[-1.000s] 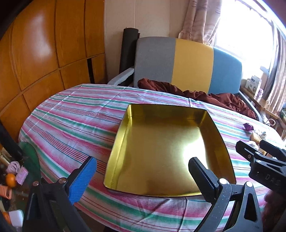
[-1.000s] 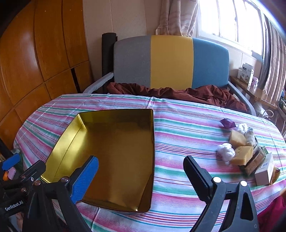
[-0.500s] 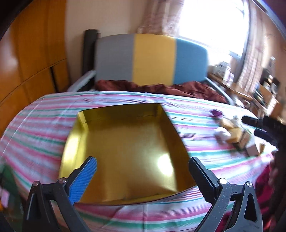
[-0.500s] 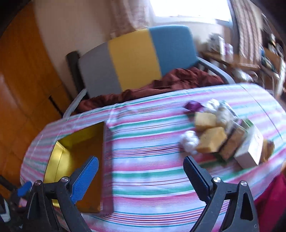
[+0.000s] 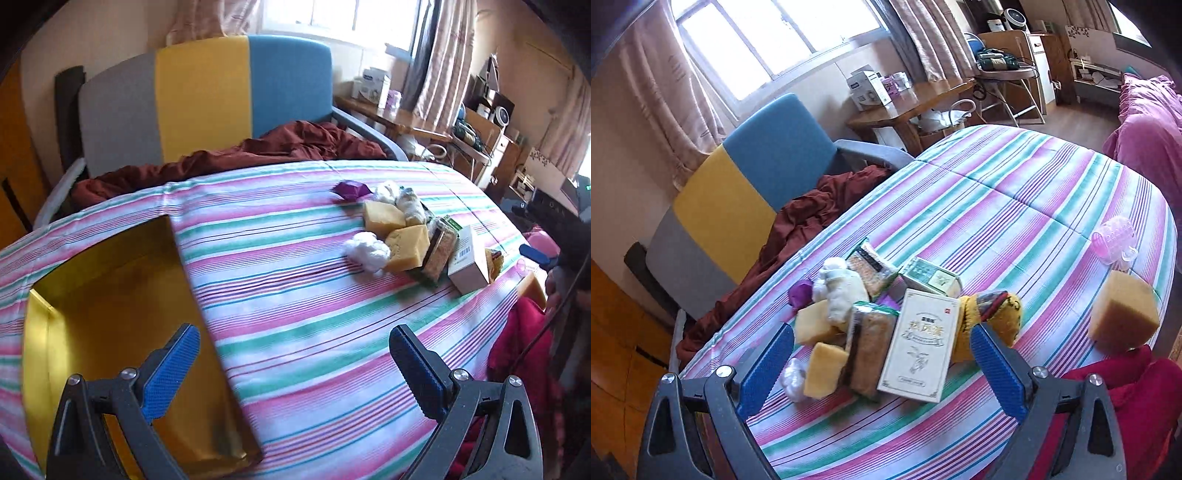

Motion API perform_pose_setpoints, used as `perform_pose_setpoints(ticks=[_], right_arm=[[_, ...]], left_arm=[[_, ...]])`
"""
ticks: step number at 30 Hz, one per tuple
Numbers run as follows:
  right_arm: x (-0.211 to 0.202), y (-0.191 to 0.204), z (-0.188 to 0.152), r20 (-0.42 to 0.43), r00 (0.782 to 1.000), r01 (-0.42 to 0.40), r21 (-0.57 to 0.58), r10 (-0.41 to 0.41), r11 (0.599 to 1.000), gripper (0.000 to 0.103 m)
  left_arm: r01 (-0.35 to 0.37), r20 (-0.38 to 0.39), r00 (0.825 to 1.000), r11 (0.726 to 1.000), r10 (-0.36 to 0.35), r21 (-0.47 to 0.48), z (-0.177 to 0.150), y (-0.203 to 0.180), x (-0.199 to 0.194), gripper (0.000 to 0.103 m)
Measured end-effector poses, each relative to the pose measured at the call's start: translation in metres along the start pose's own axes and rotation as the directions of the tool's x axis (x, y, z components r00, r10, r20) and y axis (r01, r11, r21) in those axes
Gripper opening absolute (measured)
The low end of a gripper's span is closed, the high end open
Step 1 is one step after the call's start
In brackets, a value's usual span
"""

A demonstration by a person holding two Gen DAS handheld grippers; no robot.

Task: Organize objects
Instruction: 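Move both tools from the gold tray toward the pile of items, then grasp the white plastic bundle with the left tool while the right tool grasps the white box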

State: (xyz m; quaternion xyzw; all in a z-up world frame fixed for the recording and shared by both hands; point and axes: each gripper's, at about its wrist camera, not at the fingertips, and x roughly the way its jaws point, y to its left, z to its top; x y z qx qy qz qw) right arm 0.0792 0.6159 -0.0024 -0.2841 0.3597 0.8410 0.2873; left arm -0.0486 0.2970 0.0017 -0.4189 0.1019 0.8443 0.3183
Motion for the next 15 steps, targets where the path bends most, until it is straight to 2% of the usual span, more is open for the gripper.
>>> perform_pose_setpoints(ticks=[2,4,8,15], right_arm=[[0.006,-0.007,-0.007,0.012,1.0,-0.004,0.003,0.004,1.0,0.098],[0.013,-0.015,-0.013,-0.021,0.998,-0.064,0.076,0.066,0.995,0.098],[-0.002,-0.016,-0.01,0.067,0.99,-0.133,0.084,0.128,0.988,0.099],[0.006,-0.016,-0.01,0.024,0.979,-0.203,0.086,0.202,0.975,0.099]], left_arm=[[0.01,-0.025,1.0,1.0,-0.01,0.001,0.01,-0.008,0.019,0.103],[0.025,-0.056,0.998,1.0,-0.026,-0.017,0.021,-0.012,0.041,0.103],[0.042,-0.1,0.994,0.998,-0.046,-0.043,0.039,-0.019,0.083,0.098],[0.096,-0.184,0.976,0.986,-0.12,-0.135,0.065,-0.038,0.145,0.087]])
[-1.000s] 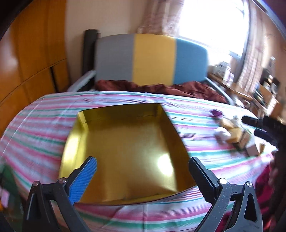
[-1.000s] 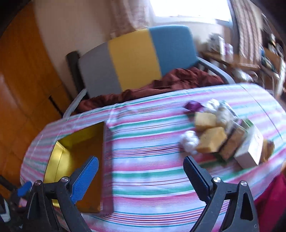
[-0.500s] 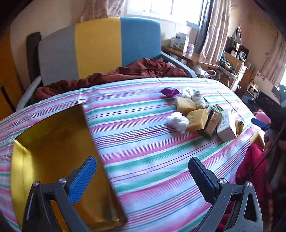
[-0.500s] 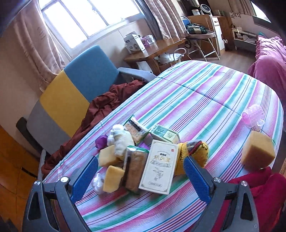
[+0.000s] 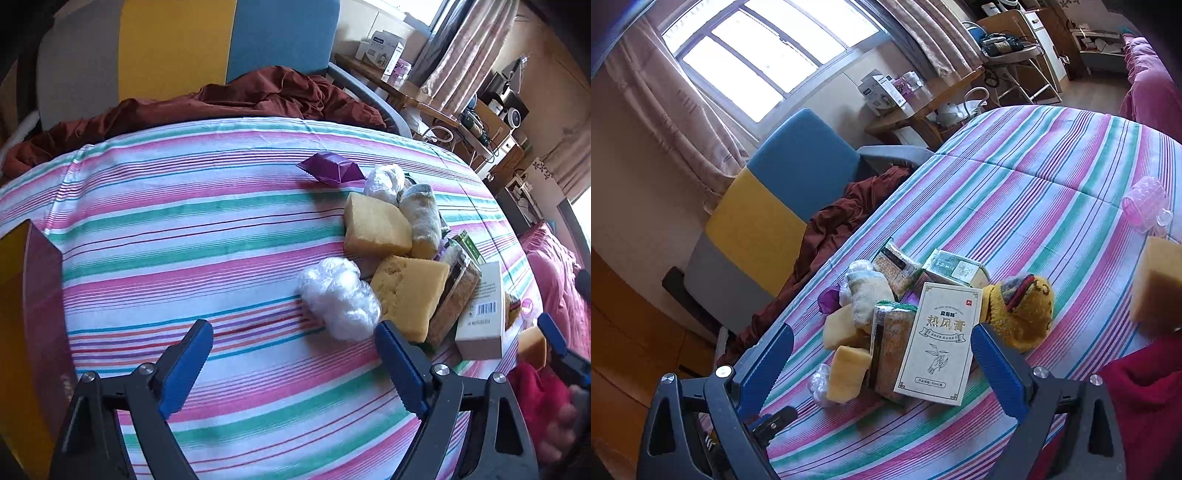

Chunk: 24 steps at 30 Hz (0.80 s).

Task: Organize objects
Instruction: 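Grasp the white plastic bundle with the left tool while the right tool grasps the white box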

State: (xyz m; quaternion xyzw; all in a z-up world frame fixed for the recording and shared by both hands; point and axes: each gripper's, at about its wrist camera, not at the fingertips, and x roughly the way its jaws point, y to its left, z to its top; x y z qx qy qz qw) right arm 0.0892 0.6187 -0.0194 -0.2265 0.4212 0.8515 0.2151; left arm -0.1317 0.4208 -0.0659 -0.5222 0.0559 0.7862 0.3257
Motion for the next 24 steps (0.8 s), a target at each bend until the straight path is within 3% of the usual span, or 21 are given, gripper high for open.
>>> perform_pose_setpoints(ticks=[5,6,8,9,12,18,24], right_arm=[[0.002,-0.002,-0.001,-0.007,1.0,-0.03,0.009,0.03,1.0,0.099],[0.002,-0.003,-0.001,-0.013,0.999,-0.034,0.014,0.034,0.999,0.099],[0.003,-0.007,-0.001,-0.024,0.999,-0.028,0.035,0.029,0.999,0.099],[0.004,-0.01,-0.001,-0.028,0.999,-0.025,0.047,0.026,0.999,0.099],[0.005,-0.021,-0.001,-0.037,0.999,-0.019,0.101,0.023,0.995,0.099],[0.015,-0.039,0.0,-0.086,0.995,0.057,0.196,-0.041,0.979,0.097],[0.038,-0.025,-0.003,-0.181,0.972,0.171,0.092,-0.152,0.981,0.093]], left_arm=[[0.031,-0.043,0.999,0.998,-0.034,-0.06,0.02,-0.009,0.033,0.087],[0.035,-0.058,0.998,0.997,-0.039,-0.068,0.022,-0.009,0.04,0.078],[0.04,-0.049,0.998,0.998,-0.043,-0.057,0.021,-0.01,0.048,0.074],[0.04,-0.031,0.999,0.998,-0.042,-0.04,0.019,-0.011,0.046,0.058],[0.057,-0.021,0.998,0.998,-0.058,-0.028,0.013,-0.006,0.041,0.04],[0.036,0.022,0.999,0.999,-0.036,0.004,-0.022,0.012,0.01,0.039],[0.044,0.102,0.993,0.996,-0.052,0.076,-0.058,0.013,-0.045,0.039]])
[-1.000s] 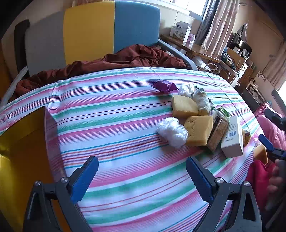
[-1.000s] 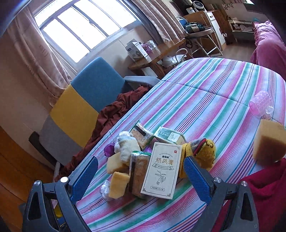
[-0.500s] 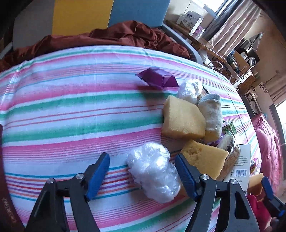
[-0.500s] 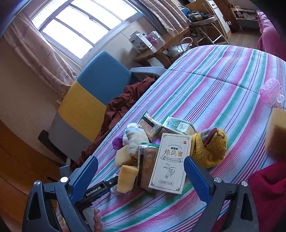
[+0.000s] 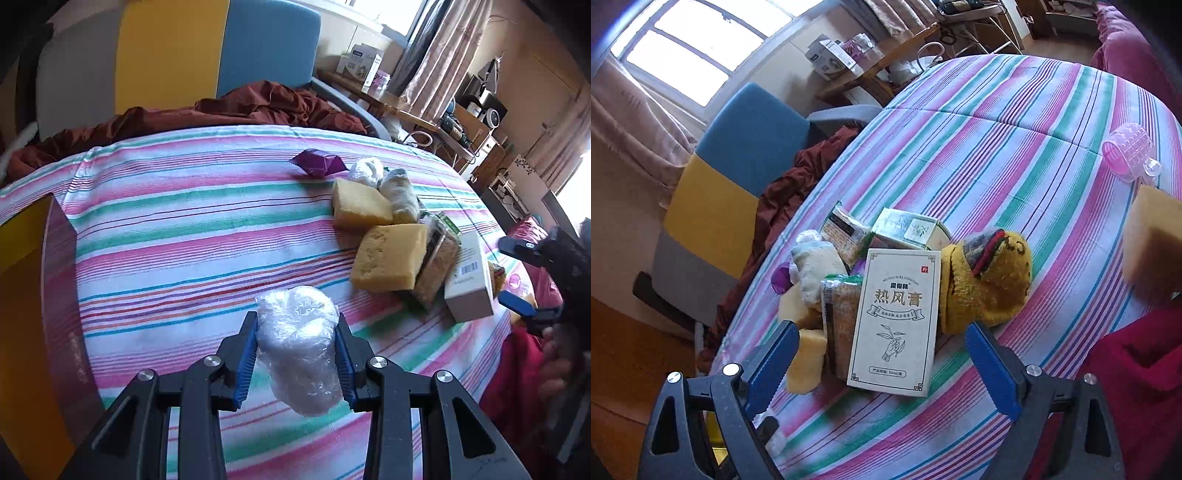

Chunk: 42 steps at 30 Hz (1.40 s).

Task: Organize objects
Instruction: 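Grasp the white plastic bundle with the left tool while the right tool grasps the white box, then carry the white bundle and white box into the gold tray and open both tools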

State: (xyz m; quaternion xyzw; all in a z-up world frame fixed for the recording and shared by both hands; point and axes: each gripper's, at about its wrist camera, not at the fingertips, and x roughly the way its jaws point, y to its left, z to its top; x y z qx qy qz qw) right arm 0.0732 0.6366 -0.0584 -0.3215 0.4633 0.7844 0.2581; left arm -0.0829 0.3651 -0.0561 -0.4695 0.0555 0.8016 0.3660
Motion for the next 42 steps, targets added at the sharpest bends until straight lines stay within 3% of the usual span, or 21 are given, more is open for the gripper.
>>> perform_pose_setpoints(ticks=[4,7,10,12,14,21,25,32,38,42], right_arm=[[0.019,0.007,0.0,-0.057,0.995,0.082,-0.048,-0.085,0.995,0.09],[0.029,0.015,0.001,-0.047,0.986,0.154,-0.102,-0.16,0.983,0.088],[0.045,0.018,0.001,-0.082,0.976,0.187,-0.147,-0.2,0.971,0.075],[0.054,0.018,-0.001,-0.109,0.966,0.214,-0.172,-0.235,0.961,0.061],[0.056,0.019,-0.002,-0.113,0.963,0.223,-0.184,-0.246,0.957,0.055],[0.051,0.023,-0.004,-0.092,0.961,0.236,-0.224,-0.262,0.945,0.053],[0.048,0.024,-0.004,-0.09,0.963,0.227,-0.231,-0.254,0.946,0.053],[0.039,0.027,-0.006,-0.057,0.968,0.224,-0.238,-0.244,0.945,0.052],[0.013,0.031,-0.004,0.053,0.976,0.218,-0.228,-0.212,0.949,0.051],[-0.009,0.035,-0.006,0.119,0.981,0.179,-0.238,-0.155,0.954,0.051]], left_arm=[[0.008,0.045,0.999,1.0,-0.009,0.027,-0.016,-0.001,-0.035,0.039],[0.0,0.07,0.998,1.0,-0.002,0.03,-0.031,0.007,-0.059,0.039],[-0.003,0.084,0.996,1.0,0.002,0.006,-0.04,0.019,-0.069,0.039],[-0.01,0.099,0.995,1.0,0.011,-0.015,-0.047,0.028,-0.08,0.039],[-0.014,0.113,0.993,0.999,0.019,-0.038,-0.052,0.037,-0.09,0.039],[-0.085,0.184,0.977,0.99,0.105,-0.112,-0.072,0.078,-0.137,0.039],[-0.175,0.192,0.958,0.964,0.213,-0.199,-0.093,0.121,-0.162,0.039],[-0.357,0.123,0.906,0.888,0.404,-0.29,-0.138,0.191,-0.176,0.039],[-0.459,0.066,0.864,0.835,0.499,-0.302,-0.159,0.215,-0.171,0.04],[-0.482,0.069,0.85,0.824,0.522,-0.299,-0.164,0.218,-0.174,0.045]])
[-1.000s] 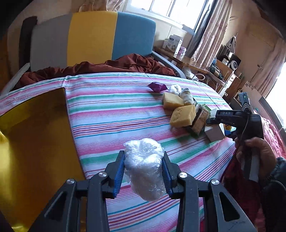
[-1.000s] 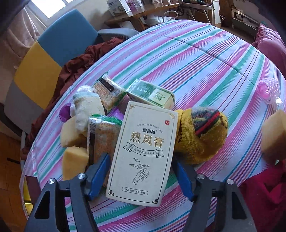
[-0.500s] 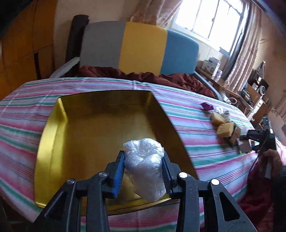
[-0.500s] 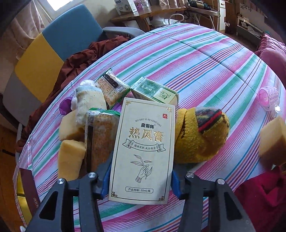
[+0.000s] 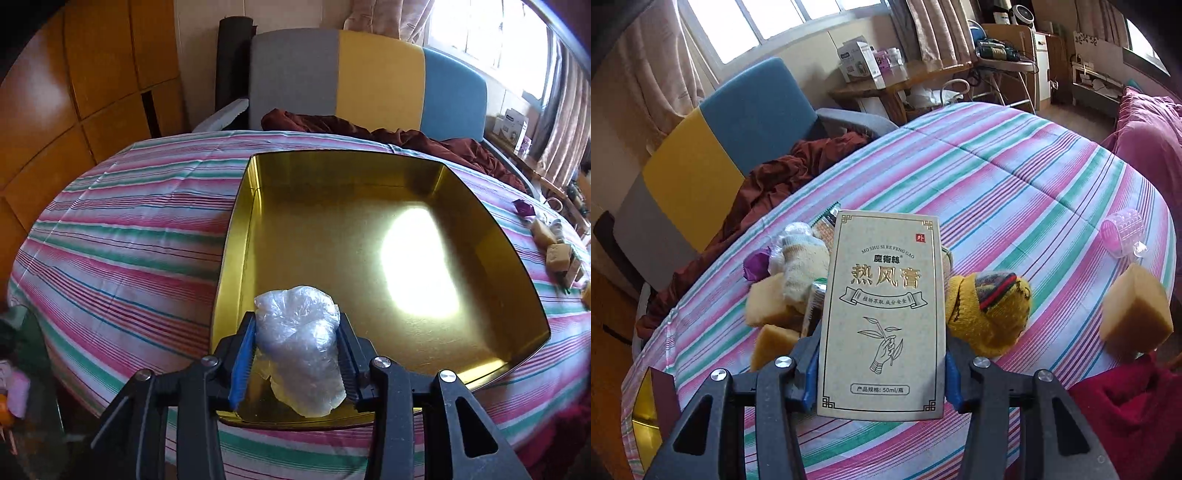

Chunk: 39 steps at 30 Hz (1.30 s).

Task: Organize objects
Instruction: 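Carry the white bundle and white box into the gold tray and open both tools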

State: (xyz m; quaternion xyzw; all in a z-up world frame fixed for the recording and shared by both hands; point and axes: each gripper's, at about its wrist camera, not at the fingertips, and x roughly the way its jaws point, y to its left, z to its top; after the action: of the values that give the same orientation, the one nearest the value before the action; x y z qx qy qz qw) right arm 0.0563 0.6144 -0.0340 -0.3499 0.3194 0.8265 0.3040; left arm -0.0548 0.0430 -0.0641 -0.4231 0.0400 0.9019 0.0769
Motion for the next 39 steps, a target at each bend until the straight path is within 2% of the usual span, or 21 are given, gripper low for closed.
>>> perform_pose_setpoints(ticks=[6,10,14,19,21,24,28,31,33,36,39], right_arm=[[-0.02,0.042,-0.014,0.011,0.997,-0.069,-0.11,0.07,0.992,0.051],[-0.034,0.094,-0.028,-0.021,0.988,-0.155,-0.234,0.155,0.96,0.051],[-0.052,0.162,-0.06,-0.093,0.961,-0.277,-0.378,0.262,0.884,0.051],[-0.06,0.255,-0.127,-0.261,0.897,-0.443,-0.517,0.357,0.732,0.051],[-0.057,0.288,-0.16,-0.336,0.871,-0.491,-0.556,0.359,0.671,0.051],[-0.048,0.327,-0.208,-0.416,0.844,-0.534,-0.599,0.338,0.596,0.051],[-0.033,0.369,-0.265,-0.471,0.836,-0.545,-0.649,0.283,0.53,0.051],[-0.021,0.383,-0.296,-0.477,0.849,-0.523,-0.693,0.228,0.496,0.052],[-0.017,0.386,-0.313,-0.499,0.842,-0.531,-0.703,0.205,0.473,0.052],[-0.02,0.382,-0.323,-0.551,0.804,-0.588,-0.678,0.225,0.44,0.055],[-0.027,0.373,-0.316,-0.577,0.769,-0.633,-0.624,0.276,0.457,0.059]], left_arm=[[0.005,0.012,1.0,1.0,-0.005,-0.015,-0.002,0.009,-0.005,0.048],[0.02,0.036,0.999,0.999,-0.018,-0.042,-0.003,0.017,-0.016,0.051],[0.029,0.065,0.998,0.995,-0.022,-0.099,-0.004,0.03,-0.029,0.059],[0.032,0.088,0.996,0.987,-0.018,-0.154,-0.003,0.046,-0.043,0.061],[0.026,0.089,0.996,0.985,-0.011,-0.172,-0.004,0.052,-0.047,0.064],[0.009,0.088,0.996,0.983,0.008,-0.186,-0.007,0.058,-0.05,0.065],[-0.02,0.08,0.996,0.977,0.037,-0.213,-0.012,0.068,-0.051,0.065],[-0.023,0.08,0.996,0.974,0.042,-0.226,-0.016,0.074,-0.053,0.065],[-0.026,0.073,0.996,0.973,0.044,-0.228,-0.017,0.076,-0.052,0.065],[-0.034,0.064,0.997,0.975,0.049,-0.22,-0.016,0.074,-0.051,0.065],[-0.038,0.063,0.997,0.976,0.053,-0.214,-0.012,0.068,-0.053,0.065]])
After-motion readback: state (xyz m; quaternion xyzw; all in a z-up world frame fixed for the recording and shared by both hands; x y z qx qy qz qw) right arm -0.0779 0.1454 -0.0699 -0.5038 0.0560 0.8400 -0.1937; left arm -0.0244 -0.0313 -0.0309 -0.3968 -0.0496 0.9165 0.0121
